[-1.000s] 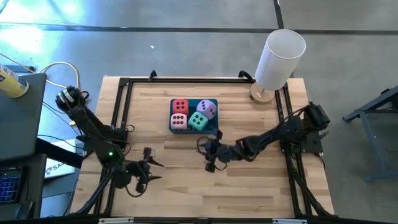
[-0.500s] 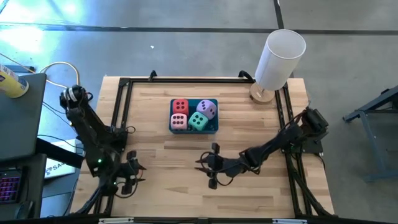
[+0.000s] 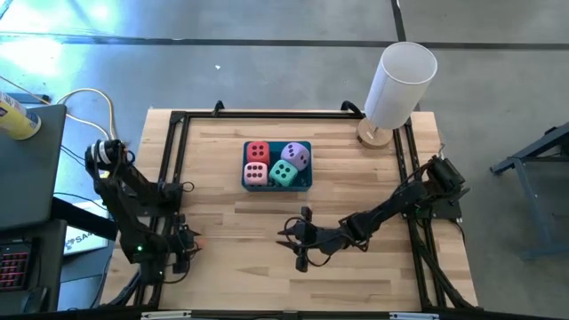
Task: Pick & Place Dice
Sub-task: Put the small orange dice into the blue bin
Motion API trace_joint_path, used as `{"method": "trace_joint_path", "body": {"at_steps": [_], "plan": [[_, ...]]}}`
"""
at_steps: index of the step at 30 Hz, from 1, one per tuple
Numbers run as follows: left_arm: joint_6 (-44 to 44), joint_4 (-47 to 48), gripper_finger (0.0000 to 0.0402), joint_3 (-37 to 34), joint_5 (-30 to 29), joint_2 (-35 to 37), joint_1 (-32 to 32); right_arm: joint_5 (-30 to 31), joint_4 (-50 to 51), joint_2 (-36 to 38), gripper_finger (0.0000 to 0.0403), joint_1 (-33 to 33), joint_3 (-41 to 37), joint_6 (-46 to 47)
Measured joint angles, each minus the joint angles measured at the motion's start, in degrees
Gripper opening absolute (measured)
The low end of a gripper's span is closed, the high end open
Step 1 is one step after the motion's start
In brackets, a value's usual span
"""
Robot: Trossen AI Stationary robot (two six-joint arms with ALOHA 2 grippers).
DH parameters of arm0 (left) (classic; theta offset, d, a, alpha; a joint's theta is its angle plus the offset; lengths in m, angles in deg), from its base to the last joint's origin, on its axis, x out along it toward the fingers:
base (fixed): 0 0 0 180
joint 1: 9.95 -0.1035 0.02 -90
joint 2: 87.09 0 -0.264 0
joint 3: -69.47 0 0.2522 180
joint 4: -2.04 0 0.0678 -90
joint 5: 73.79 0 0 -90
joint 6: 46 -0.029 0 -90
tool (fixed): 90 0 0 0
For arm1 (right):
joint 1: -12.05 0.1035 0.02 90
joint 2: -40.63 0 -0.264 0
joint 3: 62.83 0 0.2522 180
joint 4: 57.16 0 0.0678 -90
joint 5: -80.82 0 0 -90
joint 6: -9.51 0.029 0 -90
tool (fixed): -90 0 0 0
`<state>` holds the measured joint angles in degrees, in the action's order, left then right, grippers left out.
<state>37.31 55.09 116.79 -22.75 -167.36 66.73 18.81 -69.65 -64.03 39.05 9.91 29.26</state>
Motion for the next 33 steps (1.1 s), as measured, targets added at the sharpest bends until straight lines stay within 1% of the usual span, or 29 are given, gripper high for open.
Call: {"method": "trace_joint_path", "body": {"at_steps": [4, 9, 18, 22, 29, 33], "plan": [[1.9, 0.1, 0.0213, 0.0, -0.1, -3.0, -0.1, 0.0, 0.1, 0.0, 0.0111, 0.0, 0.0, 0.0], [3.9, -0.1, 0.0213, 0.1, 2.5, -5.2, -0.1, 0.0, 0.0, 0.0, 0.0111, 0.0, 0.0, 0.0], [5.3, -0.1, 0.0208, 0.2, 3.3, -5.8, -0.1, 0.0, 0.2, 0.0, 0.0111, 0.0, 0.0, 0.0], [5.4, -0.2, 0.0180, 0.2, 3.7, -5.8, -0.1, 0.0, 0.2, 0.0, 0.0111, 0.0, 0.0, 0.0], [5.3, -0.7, 0.0107, 0.1, 4.2, -5.8, -0.1, 0.0, 0.2, 0.0, 0.0111, 0.0, 0.0, 0.1], [5.2, -0.4, 0.0073, 0.1, 4.3, -5.9, -0.1, 0.0, 0.1, 0.0, 0.0111, 0.0, 0.0, 0.1]]}}
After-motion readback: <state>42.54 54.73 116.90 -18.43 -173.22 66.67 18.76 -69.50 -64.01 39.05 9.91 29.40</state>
